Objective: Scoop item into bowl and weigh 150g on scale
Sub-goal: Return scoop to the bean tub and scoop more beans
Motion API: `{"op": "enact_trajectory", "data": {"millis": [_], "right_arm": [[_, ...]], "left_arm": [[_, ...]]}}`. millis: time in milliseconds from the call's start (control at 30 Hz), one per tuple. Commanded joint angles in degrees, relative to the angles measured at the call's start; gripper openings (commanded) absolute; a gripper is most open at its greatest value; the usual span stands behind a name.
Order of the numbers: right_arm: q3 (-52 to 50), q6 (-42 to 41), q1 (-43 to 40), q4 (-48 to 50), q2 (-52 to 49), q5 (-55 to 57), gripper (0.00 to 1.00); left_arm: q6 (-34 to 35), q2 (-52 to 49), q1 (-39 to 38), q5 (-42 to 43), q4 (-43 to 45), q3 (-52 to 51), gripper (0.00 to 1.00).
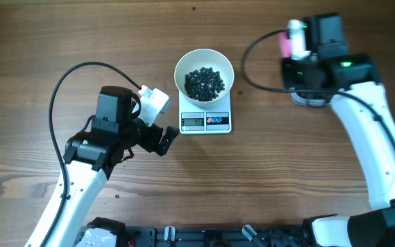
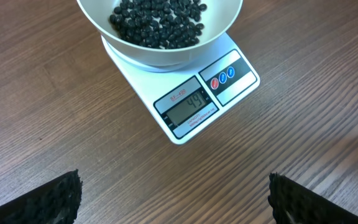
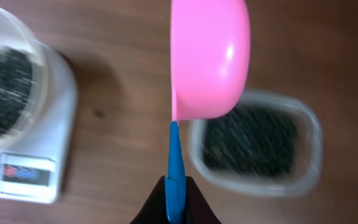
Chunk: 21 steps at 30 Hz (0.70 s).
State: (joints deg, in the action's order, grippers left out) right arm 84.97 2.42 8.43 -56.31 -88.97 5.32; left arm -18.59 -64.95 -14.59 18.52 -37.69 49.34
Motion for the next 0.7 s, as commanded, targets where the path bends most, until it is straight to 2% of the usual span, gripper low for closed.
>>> {"op": "enact_trajectory", "data": {"millis": [0,267,500,667], "right_arm": [[0.81,-1.09,-5.31,-4.28,0.11,-0.39,0.04],[-0.57,-0.63,-11.56,-9.55,-3.56,4.22,0.04],[-0.57,0.79,-12.48,-10.78,-10.01,9.94,0.04],[-0.57,0.59,-12.59,-10.40,-13.11,10.12,0.04]], "left_arm": [[-0.07,-0.33,-0.20,0.94,0.15,-0.55,1.00],[-0.07,-0.33,-0.20,0.92,0.15,-0.55,1.00],[-0.07,-0.33,-0.20,0.94,0.15,-0.55,1.00],[-0.07,-0.33,-0.20,0.94,0.15,-0.55,1.00]]}}
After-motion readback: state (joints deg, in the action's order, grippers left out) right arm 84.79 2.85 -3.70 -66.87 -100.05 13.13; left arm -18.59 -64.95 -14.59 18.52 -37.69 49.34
